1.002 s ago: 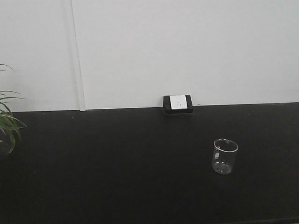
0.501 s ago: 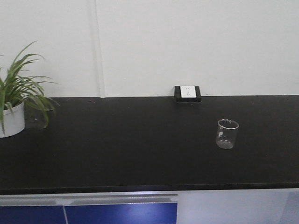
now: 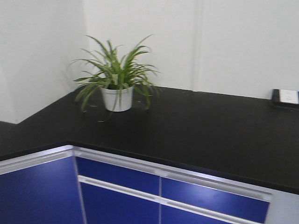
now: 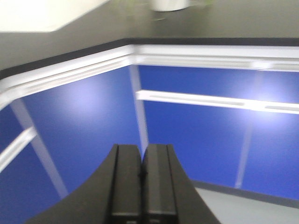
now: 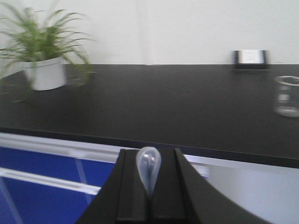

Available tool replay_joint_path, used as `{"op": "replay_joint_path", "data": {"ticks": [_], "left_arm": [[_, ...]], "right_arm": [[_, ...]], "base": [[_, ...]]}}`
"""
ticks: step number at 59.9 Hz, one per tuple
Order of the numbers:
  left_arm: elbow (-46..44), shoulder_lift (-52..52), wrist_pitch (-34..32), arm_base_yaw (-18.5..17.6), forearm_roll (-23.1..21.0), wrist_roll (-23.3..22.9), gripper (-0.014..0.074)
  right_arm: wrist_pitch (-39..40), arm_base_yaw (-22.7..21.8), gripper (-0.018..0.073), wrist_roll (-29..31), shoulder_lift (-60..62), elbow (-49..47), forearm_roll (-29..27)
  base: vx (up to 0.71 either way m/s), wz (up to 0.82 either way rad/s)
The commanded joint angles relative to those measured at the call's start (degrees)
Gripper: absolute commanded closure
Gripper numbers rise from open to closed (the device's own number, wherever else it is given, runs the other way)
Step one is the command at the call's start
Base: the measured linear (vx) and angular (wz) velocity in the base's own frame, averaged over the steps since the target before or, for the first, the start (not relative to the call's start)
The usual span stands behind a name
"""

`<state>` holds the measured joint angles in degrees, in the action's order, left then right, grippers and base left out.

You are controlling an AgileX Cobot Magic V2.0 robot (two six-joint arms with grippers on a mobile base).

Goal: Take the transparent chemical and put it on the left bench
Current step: 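Drive the base to the bench with white bins, holding the pipette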

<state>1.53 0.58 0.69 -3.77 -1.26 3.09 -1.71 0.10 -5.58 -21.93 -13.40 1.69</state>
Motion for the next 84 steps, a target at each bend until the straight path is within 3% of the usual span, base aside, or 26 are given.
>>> {"op": "replay_joint_path", "data": {"ticks": [1,84], "left_arm": [[0.9,1.1,-4.5,-0.1,0.0,-0.4,0.06],[0.9,1.1,-4.5,-0.1,0.0,-0.4,0.06]], "right_arm": [[4.7,-0.3,0.0559,0.2,-0.3,-1.7,0.0],[4.7,-0.3,0.0559,0.2,-0.3,-1.7,0.0]], "base": [[-0.16,0.86],[0.02,0.88]]}}
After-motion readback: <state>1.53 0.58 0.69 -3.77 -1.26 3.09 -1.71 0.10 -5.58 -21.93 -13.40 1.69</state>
